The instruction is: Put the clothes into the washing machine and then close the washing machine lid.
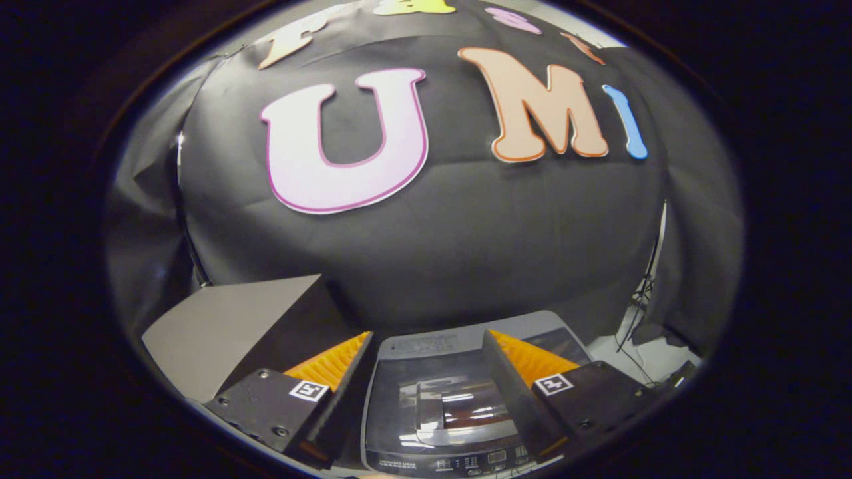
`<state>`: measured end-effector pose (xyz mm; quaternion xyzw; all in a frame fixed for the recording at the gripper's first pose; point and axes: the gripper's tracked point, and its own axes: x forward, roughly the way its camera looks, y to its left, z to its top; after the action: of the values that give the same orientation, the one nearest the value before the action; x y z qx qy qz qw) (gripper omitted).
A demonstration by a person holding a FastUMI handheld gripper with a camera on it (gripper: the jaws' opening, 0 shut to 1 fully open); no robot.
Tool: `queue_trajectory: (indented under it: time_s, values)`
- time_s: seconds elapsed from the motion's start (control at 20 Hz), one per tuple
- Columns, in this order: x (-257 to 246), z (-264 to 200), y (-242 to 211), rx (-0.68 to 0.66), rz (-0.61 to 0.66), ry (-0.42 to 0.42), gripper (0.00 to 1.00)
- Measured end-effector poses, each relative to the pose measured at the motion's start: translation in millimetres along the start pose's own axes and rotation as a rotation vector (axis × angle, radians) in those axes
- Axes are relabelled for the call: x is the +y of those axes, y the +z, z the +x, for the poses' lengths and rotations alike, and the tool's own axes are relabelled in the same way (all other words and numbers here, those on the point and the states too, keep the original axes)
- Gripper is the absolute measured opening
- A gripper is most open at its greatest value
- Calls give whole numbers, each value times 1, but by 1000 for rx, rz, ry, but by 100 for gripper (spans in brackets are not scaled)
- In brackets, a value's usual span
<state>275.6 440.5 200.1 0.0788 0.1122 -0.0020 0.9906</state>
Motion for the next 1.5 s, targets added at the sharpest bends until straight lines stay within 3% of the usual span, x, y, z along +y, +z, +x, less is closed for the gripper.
queue_trajectory:
  time_s: [0.4, 0.75, 1.15, 1.5]
  values:
    - [-38, -50, 19, -120, -79, 8, 97]
    - [-81, -101, -15, -173, -173, 39, 97]
    - [-120, -151, -71, -212, -110, 107, 97]
    - [-139, -201, -121, -303, -234, 105, 97]
